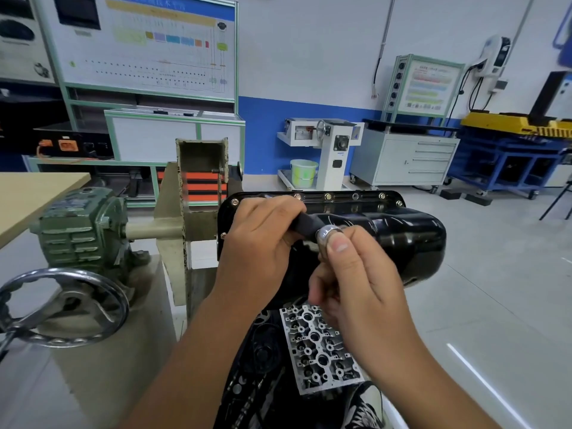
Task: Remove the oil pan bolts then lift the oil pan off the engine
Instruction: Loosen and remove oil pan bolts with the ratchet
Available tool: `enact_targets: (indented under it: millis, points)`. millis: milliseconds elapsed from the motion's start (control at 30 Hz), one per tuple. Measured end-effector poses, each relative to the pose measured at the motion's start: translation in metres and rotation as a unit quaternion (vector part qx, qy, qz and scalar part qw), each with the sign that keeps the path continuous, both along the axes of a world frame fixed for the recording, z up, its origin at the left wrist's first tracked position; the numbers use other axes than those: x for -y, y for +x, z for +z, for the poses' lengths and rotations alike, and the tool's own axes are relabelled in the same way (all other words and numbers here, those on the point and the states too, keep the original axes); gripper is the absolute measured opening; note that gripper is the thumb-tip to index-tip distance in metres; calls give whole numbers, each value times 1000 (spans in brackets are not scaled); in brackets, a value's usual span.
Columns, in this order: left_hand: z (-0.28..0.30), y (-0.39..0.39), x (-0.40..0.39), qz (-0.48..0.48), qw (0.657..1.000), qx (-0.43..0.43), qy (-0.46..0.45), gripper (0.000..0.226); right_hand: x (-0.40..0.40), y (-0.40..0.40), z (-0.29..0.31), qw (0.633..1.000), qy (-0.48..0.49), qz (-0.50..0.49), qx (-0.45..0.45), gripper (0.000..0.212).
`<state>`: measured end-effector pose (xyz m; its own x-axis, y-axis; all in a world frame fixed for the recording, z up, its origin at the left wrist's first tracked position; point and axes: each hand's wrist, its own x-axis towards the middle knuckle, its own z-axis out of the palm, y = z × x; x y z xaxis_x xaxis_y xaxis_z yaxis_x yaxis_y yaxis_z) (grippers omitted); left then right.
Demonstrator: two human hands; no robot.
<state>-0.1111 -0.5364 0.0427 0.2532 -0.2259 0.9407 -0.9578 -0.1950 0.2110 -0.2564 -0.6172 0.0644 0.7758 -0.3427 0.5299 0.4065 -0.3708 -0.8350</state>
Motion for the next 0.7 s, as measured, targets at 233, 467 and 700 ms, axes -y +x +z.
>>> enact_targets:
  millis: [233,467,700]
  points:
    - [1,-3,-5,-36,999,-32,4,27,-6,6,-5,1000,7,11,17,28]
    - [8,3,-21,-80,995,-30,54,30,29,2,38,945,-323,11,-60,29]
    - [6,2,-14,-72,997,-28,23,30,34,-4,45,890,-439,-90,-78,45]
